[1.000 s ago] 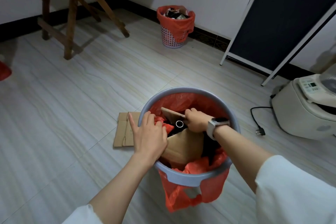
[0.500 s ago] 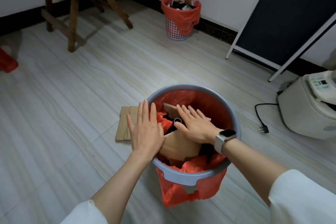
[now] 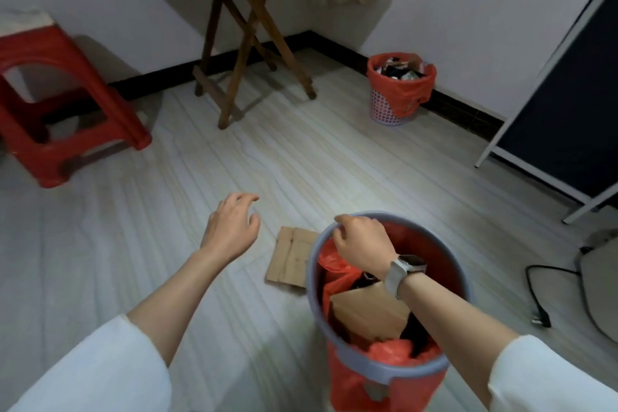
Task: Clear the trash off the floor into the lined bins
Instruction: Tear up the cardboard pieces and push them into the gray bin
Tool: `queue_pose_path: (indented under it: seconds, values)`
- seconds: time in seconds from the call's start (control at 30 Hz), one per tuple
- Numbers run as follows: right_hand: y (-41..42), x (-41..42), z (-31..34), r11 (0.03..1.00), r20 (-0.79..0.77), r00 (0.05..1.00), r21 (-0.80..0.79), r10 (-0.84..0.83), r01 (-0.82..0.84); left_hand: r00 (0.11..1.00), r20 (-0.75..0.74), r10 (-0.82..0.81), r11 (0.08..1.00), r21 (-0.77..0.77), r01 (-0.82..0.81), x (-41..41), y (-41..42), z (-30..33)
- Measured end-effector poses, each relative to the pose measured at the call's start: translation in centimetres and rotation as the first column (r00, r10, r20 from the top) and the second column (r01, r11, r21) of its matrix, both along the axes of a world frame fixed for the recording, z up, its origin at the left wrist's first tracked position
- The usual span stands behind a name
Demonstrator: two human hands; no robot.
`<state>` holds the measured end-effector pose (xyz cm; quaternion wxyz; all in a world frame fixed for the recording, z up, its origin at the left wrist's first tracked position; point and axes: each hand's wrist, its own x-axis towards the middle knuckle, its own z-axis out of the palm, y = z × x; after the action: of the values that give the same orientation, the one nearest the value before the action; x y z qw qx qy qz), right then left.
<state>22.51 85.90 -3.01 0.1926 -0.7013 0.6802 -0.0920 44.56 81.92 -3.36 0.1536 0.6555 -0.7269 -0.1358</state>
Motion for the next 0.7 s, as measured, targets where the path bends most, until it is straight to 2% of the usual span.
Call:
queue_pose_path:
  seconds: [0.07, 0.13, 0.2, 0.27, 0.33, 0.4, 0.5, 0.57, 0.7]
  values:
    - [-1.7, 4.2, -0.3, 0.997, 0.211, 0.976, -0.032, -0.056, 0.064, 1.0, -0.014, 0.02, 0.999, 0.027, -0.019, 2.9, -2.0, -1.2]
    - [-3.5, 8.7, -1.7, 0.991, 0.393, 0.912, -0.006, -0.119, 0.132, 0.998, -0.047, 0.048, 0.995, 0.093, -0.043, 5.4, -3.7, -3.8]
    - [-5.7, 12.9, -4.7, 0.97, 0.48, 0.844, 0.088, -0.24, 0.225, 0.996, -0.065, 0.054, 0.981, 0.19, -0.041, 8.0, -5.6, -7.8]
    - [-7.3, 16.0, -9.1, 0.92, 0.494, 0.776, 0.226, -0.393, 0.322, 0.995, -0.071, 0.074, 0.952, 0.302, -0.049, 10.0, -6.7, -12.2]
    - [-8.3, 18.4, -14.7, 0.849, 0.399, 0.751, 0.297, -0.526, 0.436, 0.997, -0.046, 0.064, 0.911, 0.411, -0.04, 11.9, -7.2, -17.4]
    - [-8.8, 19.5, -19.7, 0.794, 0.15, 0.793, 0.283, -0.59, 0.537, 1.0, -0.008, 0.023, 0.867, 0.499, -0.015, 13.2, -7.1, -22.4]
    - [-9.7, 18.8, -24.4, 0.718, -0.156, 0.766, 0.274, -0.623, 0.64, 0.988, 0.099, -0.121, 0.828, 0.559, 0.045, 13.9, -6.9, -27.9]
    - [-10.1, 17.7, -26.6, 0.686, -0.248, 0.752, 0.309, -0.611, 0.659, 0.966, 0.156, -0.205, 0.805, 0.588, 0.076, 14.3, -6.7, -30.3]
    - [-9.2, 17.6, -29.7, 0.691, -0.282, 0.81, 0.422, -0.515, 0.586, 0.94, 0.2, -0.277, 0.812, 0.572, 0.117, 15.0, -5.7, -32.2]
